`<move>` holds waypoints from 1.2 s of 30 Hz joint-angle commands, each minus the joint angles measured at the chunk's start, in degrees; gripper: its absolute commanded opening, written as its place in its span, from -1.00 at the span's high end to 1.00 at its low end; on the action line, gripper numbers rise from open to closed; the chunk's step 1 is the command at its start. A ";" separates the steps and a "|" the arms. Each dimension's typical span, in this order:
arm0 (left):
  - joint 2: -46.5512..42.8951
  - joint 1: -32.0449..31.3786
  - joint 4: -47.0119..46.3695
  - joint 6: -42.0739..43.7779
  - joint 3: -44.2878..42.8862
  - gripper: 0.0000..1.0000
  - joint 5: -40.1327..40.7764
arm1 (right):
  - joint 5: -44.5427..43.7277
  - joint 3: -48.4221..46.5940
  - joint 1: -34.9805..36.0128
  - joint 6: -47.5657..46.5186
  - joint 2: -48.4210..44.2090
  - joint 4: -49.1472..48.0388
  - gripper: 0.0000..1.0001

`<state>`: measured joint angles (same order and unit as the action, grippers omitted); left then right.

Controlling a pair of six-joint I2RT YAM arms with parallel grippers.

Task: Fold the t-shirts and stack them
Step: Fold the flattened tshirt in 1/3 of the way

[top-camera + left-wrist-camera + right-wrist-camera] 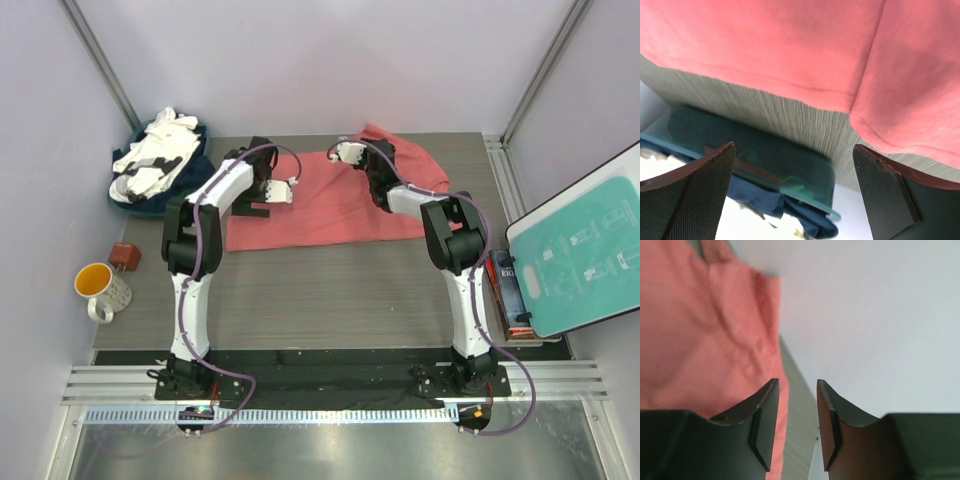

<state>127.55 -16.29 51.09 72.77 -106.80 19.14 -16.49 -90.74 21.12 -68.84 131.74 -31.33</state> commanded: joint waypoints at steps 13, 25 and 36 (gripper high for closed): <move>-22.42 -0.40 5.43 11.69 24.59 -1.00 -20.63 | 18.51 17.69 -10.14 -2.27 -29.95 59.01 0.00; -18.83 -1.99 -2.49 9.41 31.40 -0.99 -16.68 | 19.13 26.23 -9.96 -1.39 -29.53 55.78 0.00; -16.10 -1.99 -4.77 8.09 30.78 -1.00 -15.18 | 14.82 29.57 -11.37 -4.46 -24.26 43.73 0.01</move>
<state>110.74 -18.33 48.27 81.30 -74.74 3.46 -0.45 -62.33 10.81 -71.50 104.40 16.40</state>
